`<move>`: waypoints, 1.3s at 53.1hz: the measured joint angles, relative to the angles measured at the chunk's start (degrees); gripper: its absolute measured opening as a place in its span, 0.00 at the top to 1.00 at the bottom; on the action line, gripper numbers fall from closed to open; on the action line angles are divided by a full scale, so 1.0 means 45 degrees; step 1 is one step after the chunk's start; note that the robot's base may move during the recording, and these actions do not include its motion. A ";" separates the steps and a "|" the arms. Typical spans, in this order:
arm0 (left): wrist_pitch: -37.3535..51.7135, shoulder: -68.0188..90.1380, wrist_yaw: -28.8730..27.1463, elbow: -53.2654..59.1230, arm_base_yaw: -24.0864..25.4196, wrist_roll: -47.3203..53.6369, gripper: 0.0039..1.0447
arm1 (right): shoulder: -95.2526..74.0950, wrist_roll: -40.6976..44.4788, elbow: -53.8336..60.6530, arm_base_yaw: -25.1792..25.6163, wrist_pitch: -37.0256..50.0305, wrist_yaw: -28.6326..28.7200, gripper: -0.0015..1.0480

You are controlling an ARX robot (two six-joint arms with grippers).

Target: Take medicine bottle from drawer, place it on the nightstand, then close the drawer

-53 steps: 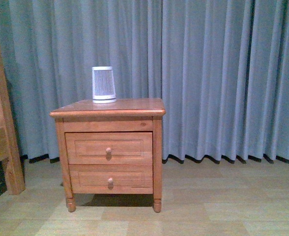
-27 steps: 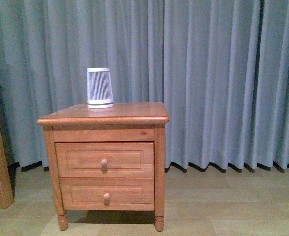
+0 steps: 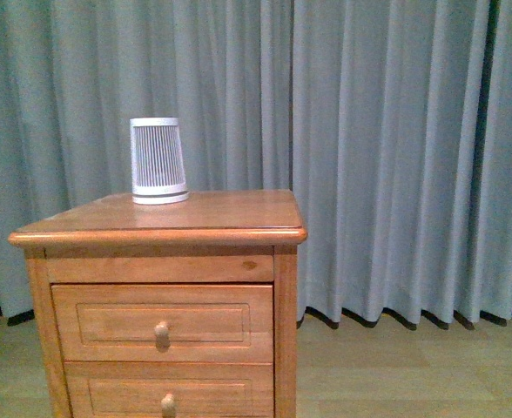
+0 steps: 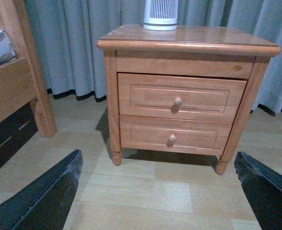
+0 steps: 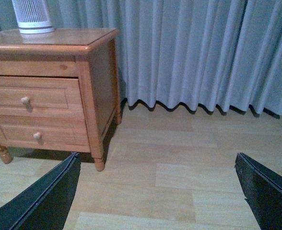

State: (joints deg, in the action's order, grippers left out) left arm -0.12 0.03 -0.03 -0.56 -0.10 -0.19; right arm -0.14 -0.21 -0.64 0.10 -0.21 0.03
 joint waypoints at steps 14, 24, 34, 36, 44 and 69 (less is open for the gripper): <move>0.0000 0.0000 0.0005 0.0000 0.0000 0.0000 0.06 | 0.0000 0.0000 -0.0005 0.0000 -0.0005 0.0000 0.07; 0.0000 0.0000 0.0005 0.0000 0.0000 0.0000 0.06 | 0.0000 0.0000 -0.0005 0.0000 0.0000 0.0000 0.07; 0.0466 0.0763 -0.0699 0.0000 -0.0277 -0.1103 0.06 | 0.0000 0.0000 -0.0005 0.0000 0.0000 0.0000 0.07; 0.1001 0.1258 -0.0661 0.0000 -0.0277 -0.1209 0.06 | 0.0000 0.0000 -0.0005 0.0000 -0.0005 0.0000 0.07; 0.6028 0.6115 -0.0724 -0.0019 -0.0559 -0.1243 0.06 | 0.0000 0.0000 0.0000 0.0000 -0.0005 0.0000 0.07; 1.5378 2.1566 -0.1661 -0.4512 -0.3390 -0.0364 0.06 | 0.0000 0.0000 -0.0005 0.0000 0.0000 0.0000 0.07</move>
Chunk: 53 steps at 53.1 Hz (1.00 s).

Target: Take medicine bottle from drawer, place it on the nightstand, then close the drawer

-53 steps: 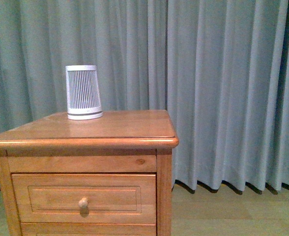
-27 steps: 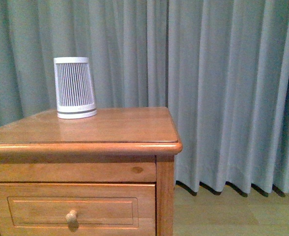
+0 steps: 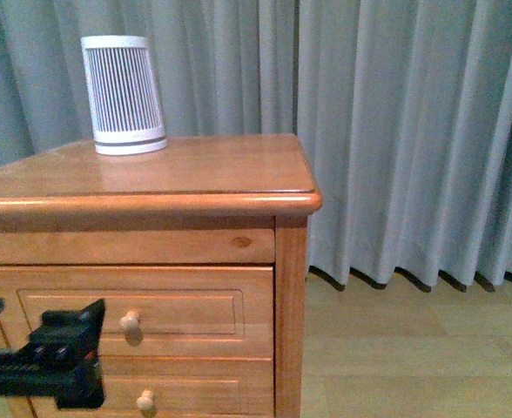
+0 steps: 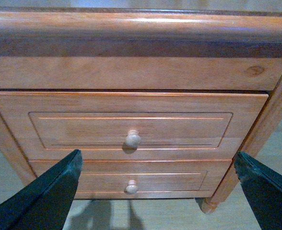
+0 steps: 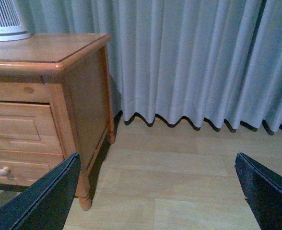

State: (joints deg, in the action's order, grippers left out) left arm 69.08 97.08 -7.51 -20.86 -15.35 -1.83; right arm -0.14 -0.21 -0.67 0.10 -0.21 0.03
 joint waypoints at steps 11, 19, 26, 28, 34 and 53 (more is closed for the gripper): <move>0.0486 0.2812 0.0053 -0.1948 -0.0185 0.0510 0.06 | 0.0000 0.0000 0.0000 0.0000 0.0000 0.0000 0.07; 0.0330 0.4454 0.0058 -0.3123 0.0015 0.0583 0.06 | 0.0000 0.0000 0.0000 0.0000 -0.0005 0.0000 0.07; 0.0097 0.5401 0.0126 -0.4017 0.0282 0.0500 0.06 | 0.0000 0.0000 0.0000 0.0000 -0.0005 0.0000 0.07; 0.0010 0.5586 0.0160 -0.4226 0.0340 0.0466 0.06 | 0.0000 0.0000 0.0000 0.0000 0.0000 0.0000 0.07; -0.0418 0.6135 0.0301 -0.5003 0.0534 0.0238 0.06 | 0.0000 0.0000 0.0005 0.0000 0.0000 0.0000 0.07; -0.1773 0.7898 0.0486 -0.7436 0.1015 -0.0869 0.06 | 0.0000 0.0000 0.0005 0.0000 0.0000 0.0000 0.07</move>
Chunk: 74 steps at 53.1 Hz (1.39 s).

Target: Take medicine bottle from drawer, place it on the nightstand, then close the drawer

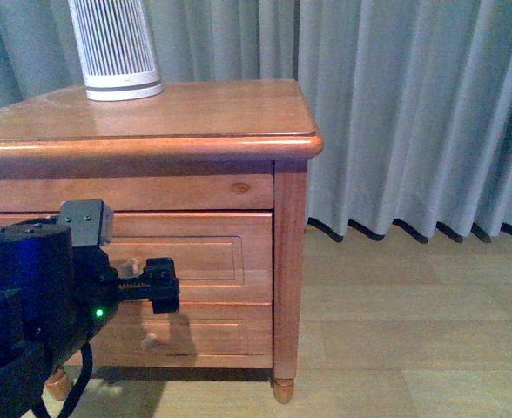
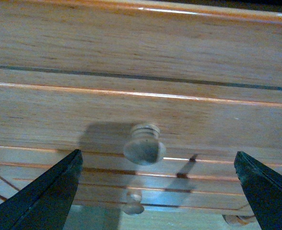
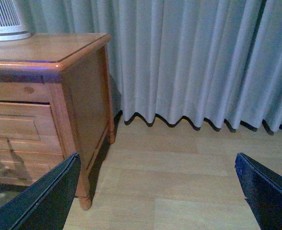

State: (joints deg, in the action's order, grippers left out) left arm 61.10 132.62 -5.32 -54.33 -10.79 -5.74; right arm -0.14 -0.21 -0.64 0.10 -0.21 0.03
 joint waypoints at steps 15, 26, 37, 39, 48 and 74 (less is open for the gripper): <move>-0.0078 0.1015 0.0175 -0.1103 0.0321 0.0015 0.06 | 0.0000 0.0000 -0.0005 0.0000 -0.0005 0.0000 0.07; 0.0058 0.1302 0.0141 -0.1205 0.0369 0.0024 0.17 | 0.0000 0.0000 -0.0005 0.0000 0.0000 0.0000 0.07; 0.0257 0.1341 0.0087 -0.1205 0.0379 0.0024 0.53 | 0.0000 0.0000 -0.0005 0.0000 -0.0005 0.0000 0.07; 0.0262 0.1341 0.0092 -0.1205 0.0384 0.0024 0.58 | 0.0000 0.0000 -0.0005 0.0000 0.0000 0.0000 0.07; 0.0340 0.1341 0.0214 -0.1185 0.0389 0.0024 0.75 | 0.0000 0.0000 -0.0005 0.0000 -0.0005 0.0000 0.07; 0.0646 0.1093 0.0345 -0.0486 0.0495 -0.0010 0.77 | 0.0000 0.0000 -0.0005 0.0000 0.0000 0.0000 0.07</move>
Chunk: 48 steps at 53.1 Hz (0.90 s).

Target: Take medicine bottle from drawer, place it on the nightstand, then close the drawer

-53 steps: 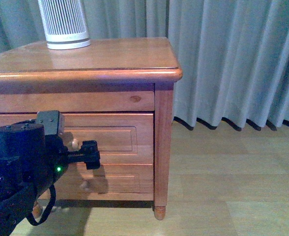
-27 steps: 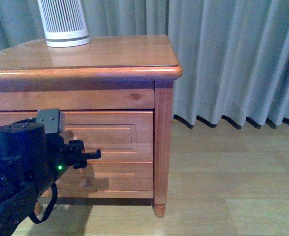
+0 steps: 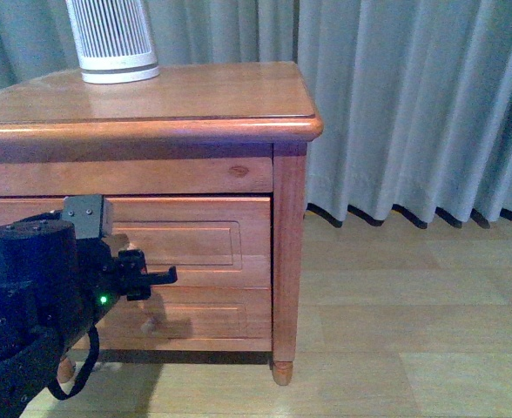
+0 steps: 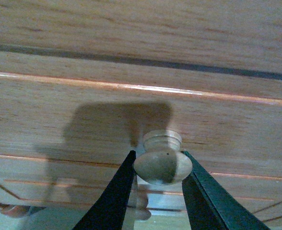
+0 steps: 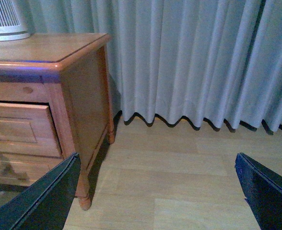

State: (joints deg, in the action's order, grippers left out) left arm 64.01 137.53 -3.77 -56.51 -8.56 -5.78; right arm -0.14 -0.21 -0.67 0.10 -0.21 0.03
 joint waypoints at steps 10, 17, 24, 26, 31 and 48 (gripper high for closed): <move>-0.0044 -0.0918 0.0005 0.1540 -0.0078 0.0083 0.77 | 0.0000 0.0000 0.0000 0.0000 0.0000 0.0000 0.07; -0.0384 -0.1763 -0.0024 0.2608 -0.0160 0.0141 0.77 | 0.0000 0.0000 0.0000 0.0000 -0.0005 0.0000 0.07; -0.0583 -0.2574 -0.0107 0.3823 -0.0248 0.0359 0.77 | 0.0000 0.0000 0.0005 0.0000 -0.0005 0.0000 0.07; -0.0695 -0.2793 -0.0117 0.4109 -0.0267 0.0393 0.77 | 0.0000 0.0000 0.0000 0.0000 0.0000 0.0000 0.07; -0.0957 -0.3298 -0.0340 0.4969 -0.0311 0.0573 0.90 | 0.0000 0.0005 0.0000 0.0000 0.0000 0.0000 0.07; -0.2079 -0.4911 -0.0772 0.6479 -0.0680 0.0792 0.97 | 0.0000 0.0000 0.0000 0.0000 0.0000 0.0000 0.07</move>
State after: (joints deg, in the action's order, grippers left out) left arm 54.65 115.44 -7.25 -27.35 -11.62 -2.22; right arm -0.14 -0.21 -0.67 0.10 -0.21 0.03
